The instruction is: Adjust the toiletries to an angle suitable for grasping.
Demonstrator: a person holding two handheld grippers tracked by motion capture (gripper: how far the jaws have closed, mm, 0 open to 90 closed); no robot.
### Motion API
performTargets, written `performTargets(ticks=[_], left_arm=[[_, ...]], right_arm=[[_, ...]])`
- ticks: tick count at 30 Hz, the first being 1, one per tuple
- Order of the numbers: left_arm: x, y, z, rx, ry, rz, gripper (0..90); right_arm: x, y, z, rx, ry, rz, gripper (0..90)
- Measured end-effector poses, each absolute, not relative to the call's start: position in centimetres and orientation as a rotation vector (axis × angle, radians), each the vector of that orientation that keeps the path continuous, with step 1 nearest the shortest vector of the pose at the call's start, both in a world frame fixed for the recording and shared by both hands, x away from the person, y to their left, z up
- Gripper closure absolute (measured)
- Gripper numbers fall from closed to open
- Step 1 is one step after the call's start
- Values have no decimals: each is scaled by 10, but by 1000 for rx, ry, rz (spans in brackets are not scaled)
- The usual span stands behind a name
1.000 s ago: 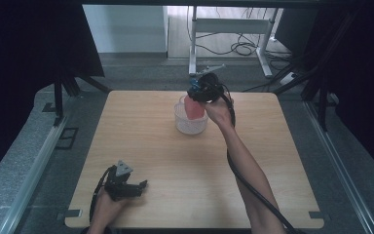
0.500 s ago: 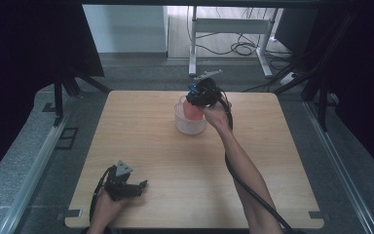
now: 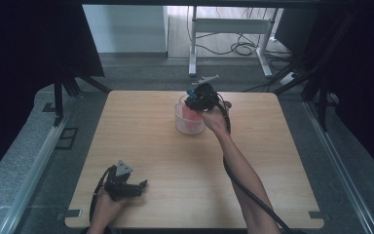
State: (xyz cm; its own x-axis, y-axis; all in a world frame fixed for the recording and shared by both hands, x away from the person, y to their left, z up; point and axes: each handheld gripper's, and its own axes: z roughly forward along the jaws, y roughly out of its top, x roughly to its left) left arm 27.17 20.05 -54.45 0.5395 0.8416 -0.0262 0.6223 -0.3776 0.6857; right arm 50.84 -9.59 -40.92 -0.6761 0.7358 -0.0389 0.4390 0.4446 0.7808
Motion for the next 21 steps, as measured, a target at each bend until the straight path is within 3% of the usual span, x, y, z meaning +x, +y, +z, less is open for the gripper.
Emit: performTargets(ticks=[21], left_arm=[[272,201,-544,2129,1179,435,117]], right_arm=[[512,-93,-433,1015,2361,1075,531]])
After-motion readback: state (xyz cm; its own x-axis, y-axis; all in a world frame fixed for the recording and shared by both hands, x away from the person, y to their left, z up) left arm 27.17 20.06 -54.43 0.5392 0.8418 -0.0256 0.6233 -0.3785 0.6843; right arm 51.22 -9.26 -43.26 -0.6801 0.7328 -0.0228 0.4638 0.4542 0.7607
